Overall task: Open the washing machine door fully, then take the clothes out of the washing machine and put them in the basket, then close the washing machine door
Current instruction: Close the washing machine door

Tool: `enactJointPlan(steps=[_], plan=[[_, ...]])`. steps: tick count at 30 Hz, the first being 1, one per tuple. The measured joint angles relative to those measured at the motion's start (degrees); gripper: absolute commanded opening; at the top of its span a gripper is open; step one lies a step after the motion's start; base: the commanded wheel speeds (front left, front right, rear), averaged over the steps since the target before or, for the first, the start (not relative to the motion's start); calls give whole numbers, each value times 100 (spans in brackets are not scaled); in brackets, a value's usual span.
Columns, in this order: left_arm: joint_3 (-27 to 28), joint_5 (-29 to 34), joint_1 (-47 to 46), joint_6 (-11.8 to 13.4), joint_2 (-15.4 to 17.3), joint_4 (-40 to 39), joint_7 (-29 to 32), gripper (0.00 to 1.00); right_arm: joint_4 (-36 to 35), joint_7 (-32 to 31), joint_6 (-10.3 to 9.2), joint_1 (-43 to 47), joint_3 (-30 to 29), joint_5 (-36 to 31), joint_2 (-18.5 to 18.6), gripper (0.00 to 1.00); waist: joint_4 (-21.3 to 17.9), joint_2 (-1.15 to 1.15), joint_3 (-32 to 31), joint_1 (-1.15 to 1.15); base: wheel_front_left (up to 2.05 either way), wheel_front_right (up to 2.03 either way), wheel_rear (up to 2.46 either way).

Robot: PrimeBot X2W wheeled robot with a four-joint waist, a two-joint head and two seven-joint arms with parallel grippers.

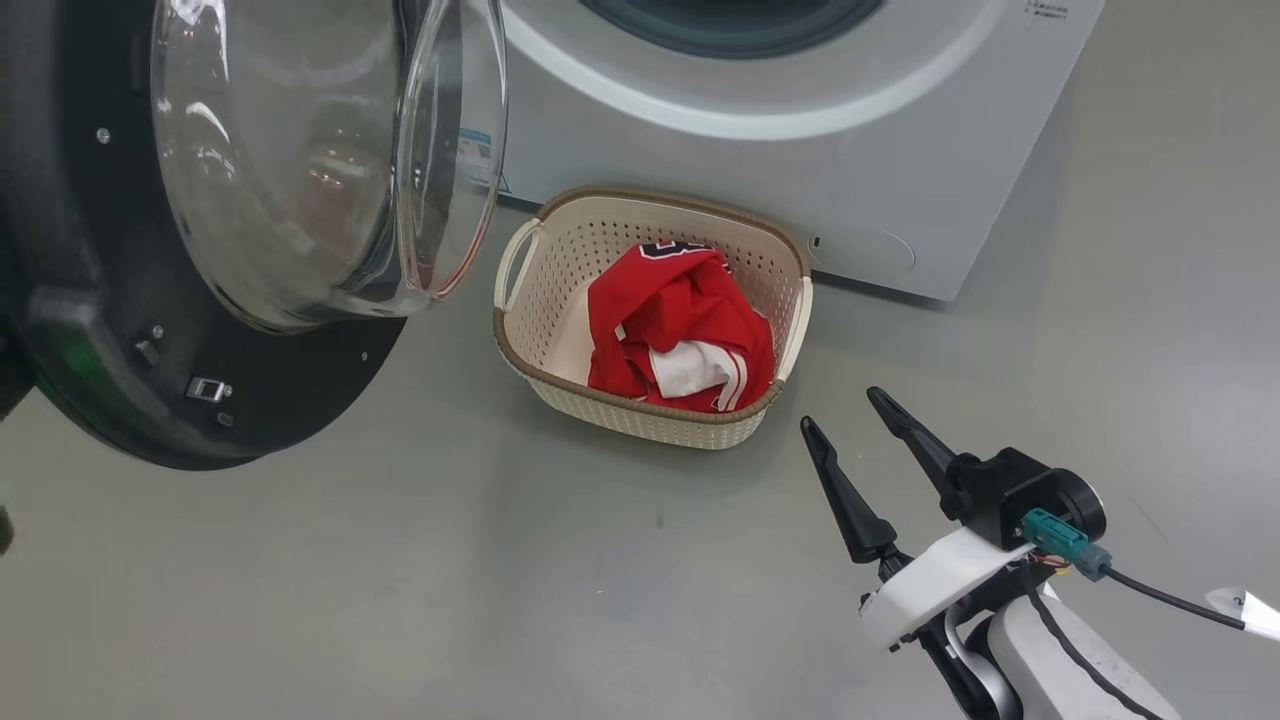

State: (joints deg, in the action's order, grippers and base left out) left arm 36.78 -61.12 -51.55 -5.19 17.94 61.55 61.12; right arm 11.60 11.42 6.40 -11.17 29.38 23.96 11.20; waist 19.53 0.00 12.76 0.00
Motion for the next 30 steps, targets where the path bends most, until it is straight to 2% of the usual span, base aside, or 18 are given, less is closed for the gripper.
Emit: enactJointPlan(steps=[9, 18, 23, 30], plan=[[-115, -131, 104, -77, -298, -237, 396, 0, 57, 8, 0, 10, 37, 15, -33, 100, -3, 0, -83, 0, 0, 0, 0], [-144, -140, 342, -145, -339, -533, 466, 0, 124, 49, 0, 41, 60, 23, -60, 100, -14, 0, -168, 0, 0, 0, 0], [-186, -56, 557, -169, -330, -847, 154, 0, 174, 56, 0, 110, 52, 64, -70, 100, -4, 0, -220, 0, 0, 0, 0], [-342, 385, 878, -175, -222, -1572, -847, 0, 211, 103, -4, 161, 10, 76, -91, 100, 90, 0, -312, 0, 0, 0, 0]])
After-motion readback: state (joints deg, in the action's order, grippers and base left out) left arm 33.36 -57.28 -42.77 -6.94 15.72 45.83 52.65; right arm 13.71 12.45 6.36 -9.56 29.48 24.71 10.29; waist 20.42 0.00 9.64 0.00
